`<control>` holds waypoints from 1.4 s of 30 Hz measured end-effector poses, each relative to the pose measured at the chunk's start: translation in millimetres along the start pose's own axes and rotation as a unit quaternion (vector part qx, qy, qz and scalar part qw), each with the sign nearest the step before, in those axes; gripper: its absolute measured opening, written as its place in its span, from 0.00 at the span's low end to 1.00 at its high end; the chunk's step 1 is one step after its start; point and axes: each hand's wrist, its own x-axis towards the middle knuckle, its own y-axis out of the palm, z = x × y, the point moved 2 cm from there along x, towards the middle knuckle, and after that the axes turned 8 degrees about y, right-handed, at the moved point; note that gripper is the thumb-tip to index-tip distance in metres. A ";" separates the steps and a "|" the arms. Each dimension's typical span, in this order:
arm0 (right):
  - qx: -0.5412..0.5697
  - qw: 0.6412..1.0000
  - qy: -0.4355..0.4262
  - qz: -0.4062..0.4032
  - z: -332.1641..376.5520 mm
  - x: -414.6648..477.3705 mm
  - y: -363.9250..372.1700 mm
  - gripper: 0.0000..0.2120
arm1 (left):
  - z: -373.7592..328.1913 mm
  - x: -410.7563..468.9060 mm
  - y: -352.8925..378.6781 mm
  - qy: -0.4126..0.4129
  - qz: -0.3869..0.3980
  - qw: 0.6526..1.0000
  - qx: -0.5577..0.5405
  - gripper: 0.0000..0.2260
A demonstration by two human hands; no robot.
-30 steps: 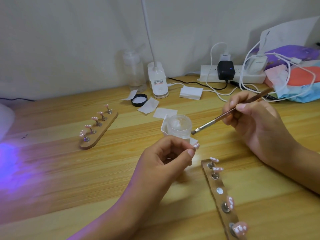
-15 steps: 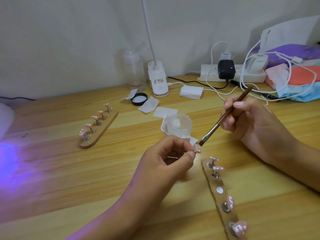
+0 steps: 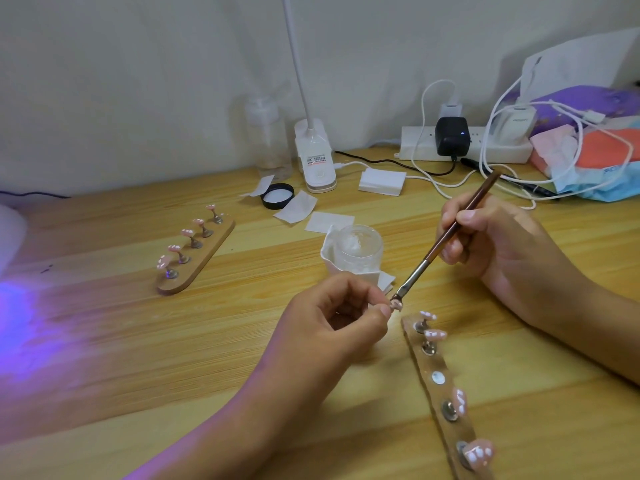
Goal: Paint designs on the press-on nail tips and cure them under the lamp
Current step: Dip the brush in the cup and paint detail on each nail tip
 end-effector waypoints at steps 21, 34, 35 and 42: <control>0.058 0.998 -0.028 -0.011 4.9 -1.2 1.3 0.08 | 6.7 3.0 -4.2 0.022 -0.018 1.000 -0.013 0.03; 0.091 0.993 -0.012 -0.068 1.8 3.2 -5.7 0.11 | 5.7 2.6 -4.3 0.035 -0.011 0.999 -0.022 0.03; 0.092 0.994 -0.010 -0.059 2.5 2.6 -5.1 0.11 | 5.6 2.8 -4.4 0.035 -0.011 0.999 -0.020 0.03; 0.020 0.999 -0.025 -0.028 2.2 -1.7 -0.2 0.07 | 5.8 2.0 -4.0 0.035 -0.010 0.999 0.004 0.02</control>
